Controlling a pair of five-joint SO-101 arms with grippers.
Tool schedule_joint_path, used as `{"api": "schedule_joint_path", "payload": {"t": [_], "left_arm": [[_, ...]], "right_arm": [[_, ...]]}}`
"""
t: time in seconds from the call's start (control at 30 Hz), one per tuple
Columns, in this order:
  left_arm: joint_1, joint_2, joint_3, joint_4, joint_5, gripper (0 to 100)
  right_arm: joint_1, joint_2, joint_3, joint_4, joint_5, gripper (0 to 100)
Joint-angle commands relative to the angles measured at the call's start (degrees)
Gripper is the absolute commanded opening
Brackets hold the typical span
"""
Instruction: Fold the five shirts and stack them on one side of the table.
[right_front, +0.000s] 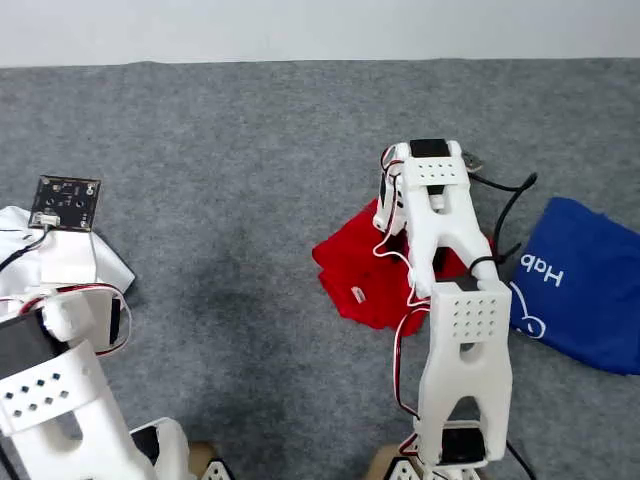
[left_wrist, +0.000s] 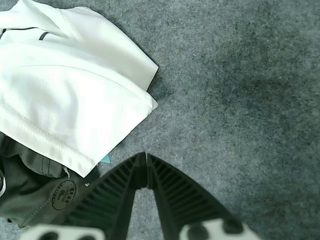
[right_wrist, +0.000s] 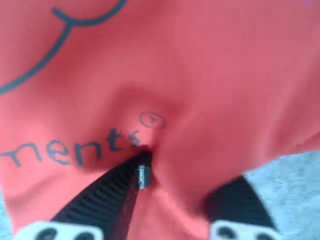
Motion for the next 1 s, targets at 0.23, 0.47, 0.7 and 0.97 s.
{"api": "schedule_joint_path", "payload": {"t": [0.23, 0.47, 0.7, 0.97], "left_arm": [[0.0, -0.7, -0.3, -1.1, -0.6, 1], [0.0, -0.7, -0.6, -1.1, -0.6, 1], [0.0, -0.7, -0.6, -1.1, -0.6, 1], [0.0, -0.7, -0.6, -1.1, -0.6, 1]], "right_arm": [[2.9, -2.2, -1.3, 6.5, 7.7, 0.9], [4.1, -17.3, 1.6, 9.0, 12.6, 0.8], [4.5, -34.8, 8.6, 9.0, 22.3, 0.8], [9.7, -48.0, 14.9, 9.0, 33.8, 0.8]]}}
